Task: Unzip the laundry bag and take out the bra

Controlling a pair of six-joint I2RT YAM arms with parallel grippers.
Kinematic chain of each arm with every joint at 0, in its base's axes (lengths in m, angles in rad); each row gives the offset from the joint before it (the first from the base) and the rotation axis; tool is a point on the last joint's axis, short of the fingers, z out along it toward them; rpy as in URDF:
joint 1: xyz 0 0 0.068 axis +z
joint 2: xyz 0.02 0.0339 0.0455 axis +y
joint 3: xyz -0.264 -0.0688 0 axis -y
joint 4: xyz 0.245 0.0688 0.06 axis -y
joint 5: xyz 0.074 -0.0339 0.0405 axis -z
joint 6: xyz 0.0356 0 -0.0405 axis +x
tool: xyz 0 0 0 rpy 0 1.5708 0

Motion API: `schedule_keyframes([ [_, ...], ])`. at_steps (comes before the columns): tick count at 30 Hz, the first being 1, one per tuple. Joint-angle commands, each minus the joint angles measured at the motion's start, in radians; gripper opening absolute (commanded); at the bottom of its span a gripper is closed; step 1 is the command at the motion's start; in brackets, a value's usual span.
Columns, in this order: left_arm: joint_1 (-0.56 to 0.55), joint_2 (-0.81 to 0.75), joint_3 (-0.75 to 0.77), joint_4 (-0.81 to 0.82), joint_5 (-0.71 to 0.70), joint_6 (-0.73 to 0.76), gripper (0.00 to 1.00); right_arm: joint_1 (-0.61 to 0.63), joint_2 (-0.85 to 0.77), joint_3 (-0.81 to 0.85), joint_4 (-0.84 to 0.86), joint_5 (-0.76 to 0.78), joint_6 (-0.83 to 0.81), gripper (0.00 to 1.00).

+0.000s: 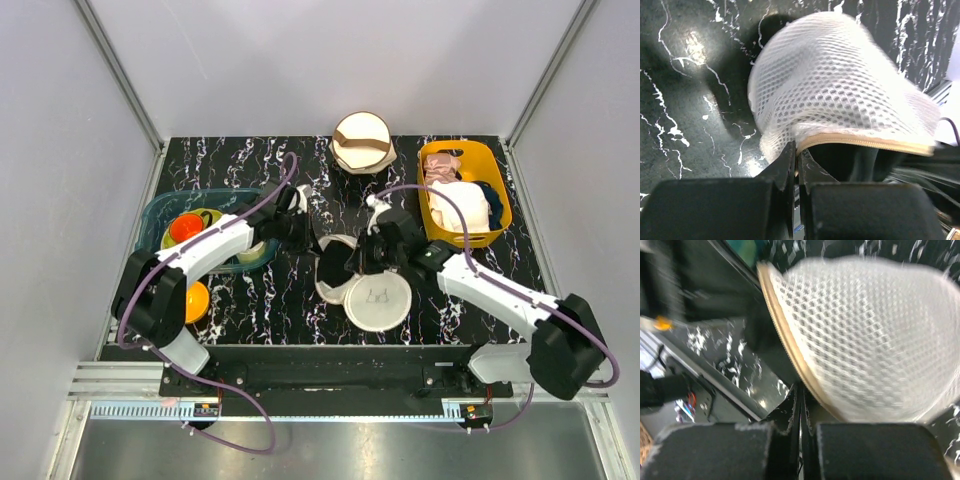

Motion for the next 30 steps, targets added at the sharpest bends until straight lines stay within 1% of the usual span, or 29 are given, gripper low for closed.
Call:
schedule_keyframes([
  [1, 0.003, -0.077, 0.093, 0.029, 0.043, -0.007, 0.0, 0.005, 0.009, -0.065, 0.075, -0.165, -0.024, 0.0],
  [5, 0.003, -0.045, 0.095, 0.017, 0.022, 0.009, 0.0, 0.005, -0.077, -0.075, 0.117, -0.248, -0.064, 0.0],
  [9, 0.003, 0.021, 0.081, 0.032, 0.031, 0.012, 0.0, 0.005, -0.185, -0.052, 0.122, -0.247, -0.092, 0.0],
  [13, 0.002, 0.035, 0.049, 0.055, 0.035, 0.005, 0.0, 0.005, -0.248, -0.003, 0.131, -0.205, -0.075, 0.0],
  [16, 0.003, 0.013, 0.014, 0.075, 0.032, -0.001, 0.0, 0.005, -0.299, 0.011, 0.18, -0.113, -0.054, 0.0],
  [18, 0.003, 0.007, 0.003, 0.078, 0.031, -0.004, 0.0, 0.005, -0.319, 0.023, 0.212, -0.014, -0.05, 0.0],
  [19, 0.003, 0.003, -0.005, 0.081, 0.037, -0.005, 0.0, 0.003, -0.318, 0.046, 0.215, 0.026, -0.04, 0.0],
  [20, 0.003, -0.002, -0.009, 0.082, 0.038, -0.01, 0.0, 0.003, -0.314, 0.062, 0.218, 0.106, -0.038, 0.0],
  [22, 0.002, -0.011, -0.017, 0.086, 0.04, -0.011, 0.0, 0.003, -0.296, 0.106, 0.223, 0.192, -0.043, 0.0],
  [23, 0.002, -0.026, -0.02, 0.084, 0.037, -0.014, 0.0, 0.003, -0.288, 0.121, 0.22, 0.285, -0.047, 0.0],
  [26, 0.002, -0.059, -0.033, 0.084, 0.032, -0.018, 0.0, -0.015, -0.255, 0.194, 0.195, 0.422, -0.064, 0.0],
  [29, 0.002, -0.08, -0.037, 0.081, 0.031, -0.014, 0.0, -0.096, -0.223, 0.275, 0.146, 0.432, -0.073, 0.0],
  [30, 0.002, -0.082, -0.039, 0.078, 0.035, -0.011, 0.0, -0.151, -0.198, 0.319, 0.131, 0.43, -0.078, 0.0],
])
